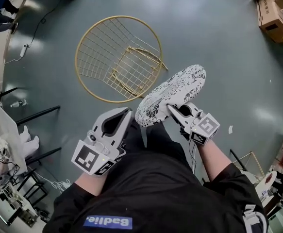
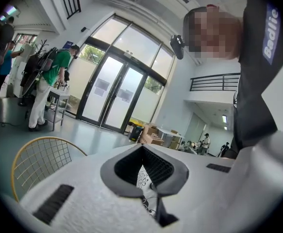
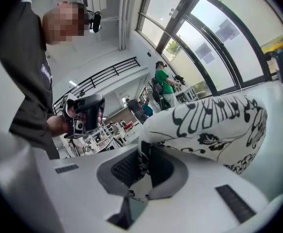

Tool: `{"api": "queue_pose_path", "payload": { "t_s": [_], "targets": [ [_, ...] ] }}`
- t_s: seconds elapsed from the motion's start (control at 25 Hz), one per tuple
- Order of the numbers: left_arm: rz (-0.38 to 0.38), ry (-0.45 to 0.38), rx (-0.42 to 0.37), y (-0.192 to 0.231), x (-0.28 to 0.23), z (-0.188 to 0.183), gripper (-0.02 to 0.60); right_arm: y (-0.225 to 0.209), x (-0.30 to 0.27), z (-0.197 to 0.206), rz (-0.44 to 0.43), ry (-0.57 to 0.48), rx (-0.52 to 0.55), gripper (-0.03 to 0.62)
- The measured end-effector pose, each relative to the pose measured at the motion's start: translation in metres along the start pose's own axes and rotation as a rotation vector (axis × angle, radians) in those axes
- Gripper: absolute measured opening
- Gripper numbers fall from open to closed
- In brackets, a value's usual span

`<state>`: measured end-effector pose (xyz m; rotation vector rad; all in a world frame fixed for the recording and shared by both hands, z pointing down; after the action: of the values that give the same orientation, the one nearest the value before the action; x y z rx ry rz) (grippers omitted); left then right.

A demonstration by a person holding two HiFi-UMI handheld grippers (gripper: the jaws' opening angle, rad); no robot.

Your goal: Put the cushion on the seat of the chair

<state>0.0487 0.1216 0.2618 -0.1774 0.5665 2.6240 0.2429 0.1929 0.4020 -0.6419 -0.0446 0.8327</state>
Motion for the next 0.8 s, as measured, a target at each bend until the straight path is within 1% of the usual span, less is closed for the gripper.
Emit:
{"api": "queue_pose_path", "payload": {
  "t_s": [0.24,0.44,0.6,0.8],
  "targets": [
    [-0.03,-0.002,0.02,0.018,-0.002,0.015,0.014,-0.04,-0.016,0.029,0.018,0.055,-0.021,0.038],
    [-0.041,0.002,0.042,0.034,0.002,0.024,0.014,-0.056,-0.039,0.049,0.014,0.117,-0.015,0.038],
    [-0.053,0.001,0.057,0.053,0.01,0.03,0.014,-0.064,-0.069,0.056,-0.001,0.144,-0.008,0.038],
    [-0.075,0.002,0.082,0.077,0.028,0.036,0.014,-0.067,-0.118,0.047,-0.035,0.162,0.007,0.038]
  ]
}}
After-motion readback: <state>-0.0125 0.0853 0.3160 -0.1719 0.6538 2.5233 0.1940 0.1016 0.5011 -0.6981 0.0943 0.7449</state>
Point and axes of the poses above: the fingertips, and each gripper's own axes: x backward along the fingers, y to its left, z out of its underside, the point moved 6 cm from there along x, backward along the fingers, and after that the axes turned 2 degrees about -z, right-handed, at the moved point
